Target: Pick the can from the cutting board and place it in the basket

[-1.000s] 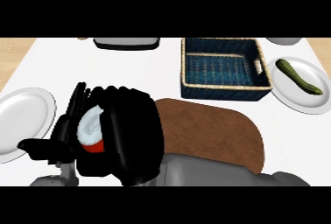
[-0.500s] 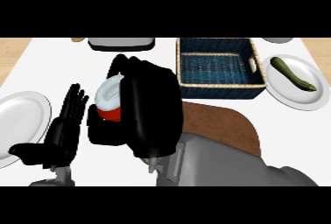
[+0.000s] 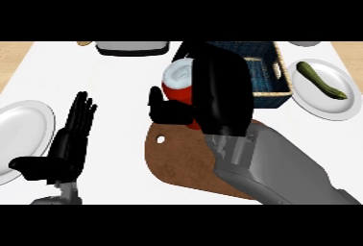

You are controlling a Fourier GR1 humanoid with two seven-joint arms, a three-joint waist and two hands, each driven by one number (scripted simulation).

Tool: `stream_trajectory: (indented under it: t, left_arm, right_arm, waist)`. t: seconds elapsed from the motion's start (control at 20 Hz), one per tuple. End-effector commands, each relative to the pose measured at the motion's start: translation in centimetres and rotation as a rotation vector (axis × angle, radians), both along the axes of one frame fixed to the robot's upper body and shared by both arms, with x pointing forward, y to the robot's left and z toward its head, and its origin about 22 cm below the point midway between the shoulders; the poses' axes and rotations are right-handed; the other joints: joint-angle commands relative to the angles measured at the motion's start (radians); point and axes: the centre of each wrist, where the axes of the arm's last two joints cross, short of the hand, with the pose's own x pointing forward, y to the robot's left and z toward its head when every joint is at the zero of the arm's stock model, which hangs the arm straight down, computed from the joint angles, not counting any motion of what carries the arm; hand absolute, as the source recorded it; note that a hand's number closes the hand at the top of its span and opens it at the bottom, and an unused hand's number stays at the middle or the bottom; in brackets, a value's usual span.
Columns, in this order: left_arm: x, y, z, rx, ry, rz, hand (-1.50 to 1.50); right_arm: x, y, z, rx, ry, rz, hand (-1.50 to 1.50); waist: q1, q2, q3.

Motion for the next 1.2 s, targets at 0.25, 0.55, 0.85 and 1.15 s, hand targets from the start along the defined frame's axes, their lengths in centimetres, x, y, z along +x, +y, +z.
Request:
stream_trajectory:
  t: [0.25, 0.55, 0.85, 1.15]
  left_arm:
    - [-0.4, -1.2, 0.8, -0.002, -0.017, -0.008, 0.00]
    - [-0.9, -1.1, -0.2, -0.014, -0.018, -0.024, 0.00]
    - [-0.4, -0.6, 1.2, 0.018, -0.025, 0.007, 0.00]
    - [-0.4, -0.6, -1.0, -0.001, 0.018, 0.009, 0.00]
  right_arm:
    - [3.3, -4.4, -0.6, -0.040, 0.073, -0.124, 1.50]
    - [4.9, -8.1, -3.3, -0.096, 0.124, -0.125, 1.50]
    - [6.2, -11.2, -4.9, -0.127, 0.147, -0.121, 1.50]
    - [7.4, -10.7, -8.0, -0.071, 0.153, -0.136, 1.50]
  waist:
    - [0.010, 0.003, 0.000]
    - [0.009, 0.004, 0.000]
    - [0.009, 0.004, 0.000]
    - [0.010, 0.004, 0.000]
